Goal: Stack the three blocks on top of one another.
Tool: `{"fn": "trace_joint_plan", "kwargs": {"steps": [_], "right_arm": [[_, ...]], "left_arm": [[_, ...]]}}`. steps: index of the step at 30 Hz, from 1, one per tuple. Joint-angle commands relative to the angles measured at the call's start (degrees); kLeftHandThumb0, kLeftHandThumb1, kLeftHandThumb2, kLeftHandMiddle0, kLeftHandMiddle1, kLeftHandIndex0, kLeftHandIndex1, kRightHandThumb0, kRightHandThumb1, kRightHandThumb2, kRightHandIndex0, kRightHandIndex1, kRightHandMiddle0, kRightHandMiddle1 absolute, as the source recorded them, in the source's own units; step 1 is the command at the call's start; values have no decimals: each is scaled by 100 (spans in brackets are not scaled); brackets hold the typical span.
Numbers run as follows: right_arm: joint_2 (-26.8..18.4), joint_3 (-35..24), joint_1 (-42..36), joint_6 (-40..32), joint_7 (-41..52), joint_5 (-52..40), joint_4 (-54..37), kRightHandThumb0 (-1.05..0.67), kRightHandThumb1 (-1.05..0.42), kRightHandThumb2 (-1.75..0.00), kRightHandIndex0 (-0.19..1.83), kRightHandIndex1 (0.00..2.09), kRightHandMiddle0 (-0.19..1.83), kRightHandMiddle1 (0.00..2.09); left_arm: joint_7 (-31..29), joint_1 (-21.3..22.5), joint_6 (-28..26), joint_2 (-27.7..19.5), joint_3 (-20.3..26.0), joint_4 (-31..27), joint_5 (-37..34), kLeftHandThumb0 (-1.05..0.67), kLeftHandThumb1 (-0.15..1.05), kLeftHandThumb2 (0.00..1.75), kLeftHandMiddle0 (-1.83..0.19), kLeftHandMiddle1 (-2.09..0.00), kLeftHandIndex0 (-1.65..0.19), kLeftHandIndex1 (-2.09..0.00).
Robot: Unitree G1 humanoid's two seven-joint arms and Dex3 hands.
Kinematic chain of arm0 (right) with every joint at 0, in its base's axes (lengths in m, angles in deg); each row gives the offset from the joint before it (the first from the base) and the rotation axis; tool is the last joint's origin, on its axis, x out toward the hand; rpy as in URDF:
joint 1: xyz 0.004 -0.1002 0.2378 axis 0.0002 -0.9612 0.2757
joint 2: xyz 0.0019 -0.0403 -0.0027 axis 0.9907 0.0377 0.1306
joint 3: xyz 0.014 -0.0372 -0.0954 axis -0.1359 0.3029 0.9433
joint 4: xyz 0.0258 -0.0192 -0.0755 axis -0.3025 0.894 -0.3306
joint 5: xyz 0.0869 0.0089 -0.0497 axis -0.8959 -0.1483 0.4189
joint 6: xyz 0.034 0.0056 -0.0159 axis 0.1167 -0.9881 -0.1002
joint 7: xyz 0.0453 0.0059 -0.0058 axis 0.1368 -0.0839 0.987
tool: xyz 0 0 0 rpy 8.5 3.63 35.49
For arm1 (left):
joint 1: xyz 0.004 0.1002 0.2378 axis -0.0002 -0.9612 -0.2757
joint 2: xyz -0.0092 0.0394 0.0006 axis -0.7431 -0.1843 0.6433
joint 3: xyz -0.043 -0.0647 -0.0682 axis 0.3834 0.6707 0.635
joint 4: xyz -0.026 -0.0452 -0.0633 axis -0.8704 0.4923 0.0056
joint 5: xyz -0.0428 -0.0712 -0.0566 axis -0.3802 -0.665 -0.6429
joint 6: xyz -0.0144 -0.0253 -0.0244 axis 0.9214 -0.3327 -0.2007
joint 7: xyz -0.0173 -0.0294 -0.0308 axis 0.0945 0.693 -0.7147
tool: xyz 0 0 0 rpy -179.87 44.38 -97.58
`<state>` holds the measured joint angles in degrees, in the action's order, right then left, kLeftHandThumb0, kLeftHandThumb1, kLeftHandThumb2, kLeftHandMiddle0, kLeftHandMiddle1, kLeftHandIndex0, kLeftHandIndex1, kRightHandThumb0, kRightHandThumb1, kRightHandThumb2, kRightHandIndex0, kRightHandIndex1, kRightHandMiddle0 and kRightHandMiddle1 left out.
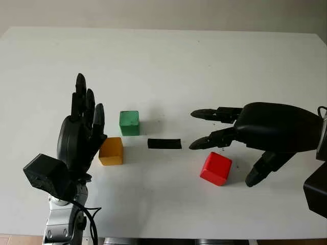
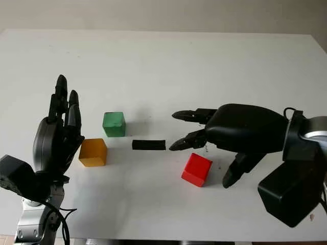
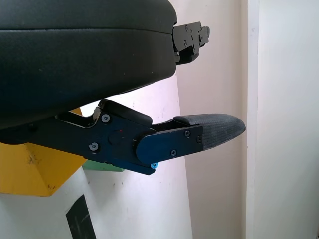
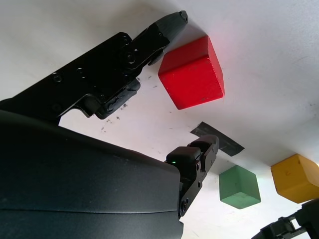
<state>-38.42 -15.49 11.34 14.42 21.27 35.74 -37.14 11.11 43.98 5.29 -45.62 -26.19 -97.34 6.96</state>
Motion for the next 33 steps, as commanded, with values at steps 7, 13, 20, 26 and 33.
{"fn": "trace_joint_plan", "kwargs": {"steps": [7, 13, 20, 26, 33], "right_arm": [[199, 134, 2, 22, -174, 137, 153, -41, -68, -6, 6, 6, 58, 9], [277, 274, 139, 175, -315, 456, 324, -39, -69, -6, 5, 6, 61, 10], [389, 412, 315, 420, -514, 727, 568, -39, -70, -6, 6, 6, 67, 10], [434, 485, 416, 703, -679, 891, 800, -40, -70, -6, 8, 7, 73, 12], [496, 517, 489, 928, -823, 897, 993, -40, -74, -7, 13, 8, 91, 19]], "left_arm": [[8, -78, 5, 2, 35, -122, -3, -71, 105, 58, 15, -6, 15, -6], [-33, -82, 52, -3, 45, -78, -42, -71, 105, 57, 15, -5, 16, -5], [-14, -94, 77, -15, 48, -69, 8, -71, 105, 57, 14, -6, 15, -6], [9, -119, -39, -5, 48, -149, -8, -72, 105, 57, 14, -6, 15, -6], [-63, -105, 180, -28, 62, -9, -3, -71, 105, 57, 14, -5, 15, -6]]}}
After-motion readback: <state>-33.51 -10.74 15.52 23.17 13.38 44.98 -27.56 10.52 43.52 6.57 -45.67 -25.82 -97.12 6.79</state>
